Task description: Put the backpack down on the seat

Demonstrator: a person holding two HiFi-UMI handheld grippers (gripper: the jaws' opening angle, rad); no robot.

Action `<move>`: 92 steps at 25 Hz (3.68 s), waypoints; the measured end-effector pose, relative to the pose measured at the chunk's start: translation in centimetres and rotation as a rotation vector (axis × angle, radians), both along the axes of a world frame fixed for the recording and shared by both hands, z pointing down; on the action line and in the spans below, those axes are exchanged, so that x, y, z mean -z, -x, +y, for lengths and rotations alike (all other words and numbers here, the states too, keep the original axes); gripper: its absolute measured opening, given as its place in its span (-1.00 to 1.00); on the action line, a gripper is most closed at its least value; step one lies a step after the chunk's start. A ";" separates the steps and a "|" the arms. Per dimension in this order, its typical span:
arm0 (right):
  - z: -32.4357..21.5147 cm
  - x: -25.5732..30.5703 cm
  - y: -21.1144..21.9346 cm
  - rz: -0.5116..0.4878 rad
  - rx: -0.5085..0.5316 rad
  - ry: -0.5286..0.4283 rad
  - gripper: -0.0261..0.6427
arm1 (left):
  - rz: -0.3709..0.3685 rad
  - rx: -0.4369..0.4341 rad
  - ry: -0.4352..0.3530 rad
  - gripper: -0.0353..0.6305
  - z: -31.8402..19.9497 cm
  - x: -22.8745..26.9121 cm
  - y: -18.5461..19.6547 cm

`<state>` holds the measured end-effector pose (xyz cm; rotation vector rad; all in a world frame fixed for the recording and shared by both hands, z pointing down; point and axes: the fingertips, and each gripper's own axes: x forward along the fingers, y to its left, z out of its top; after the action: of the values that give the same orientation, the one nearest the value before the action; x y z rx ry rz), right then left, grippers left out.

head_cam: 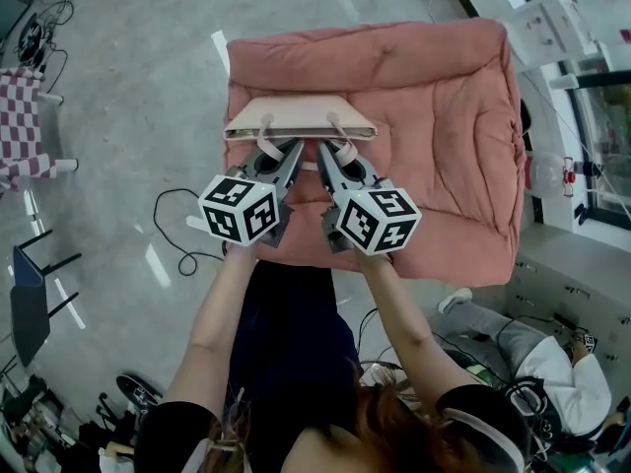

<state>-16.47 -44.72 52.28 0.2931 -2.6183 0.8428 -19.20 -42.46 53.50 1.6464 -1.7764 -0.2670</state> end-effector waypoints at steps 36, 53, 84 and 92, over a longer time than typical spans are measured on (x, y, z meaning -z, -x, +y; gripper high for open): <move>14.9 -12.1 -14.0 0.087 -0.138 0.024 -0.83 | 0.085 -0.092 0.056 -0.83 14.6 -11.7 -13.2; 18.9 -17.3 -17.6 0.156 -0.124 0.047 -0.83 | 0.138 -0.033 0.101 -0.83 18.8 -17.0 -16.7; 22.9 -25.0 -22.0 0.246 -0.023 0.029 -0.83 | 0.111 0.057 0.164 -0.83 22.4 -24.4 -21.1; 22.4 -24.6 -22.0 0.218 -0.077 0.064 -0.82 | 0.139 0.080 0.165 -0.83 22.0 -23.9 -21.0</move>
<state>5.57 -22.34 76.84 0.4447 -2.3868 0.8668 1.80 -20.47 77.44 1.4090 -1.7136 -0.2574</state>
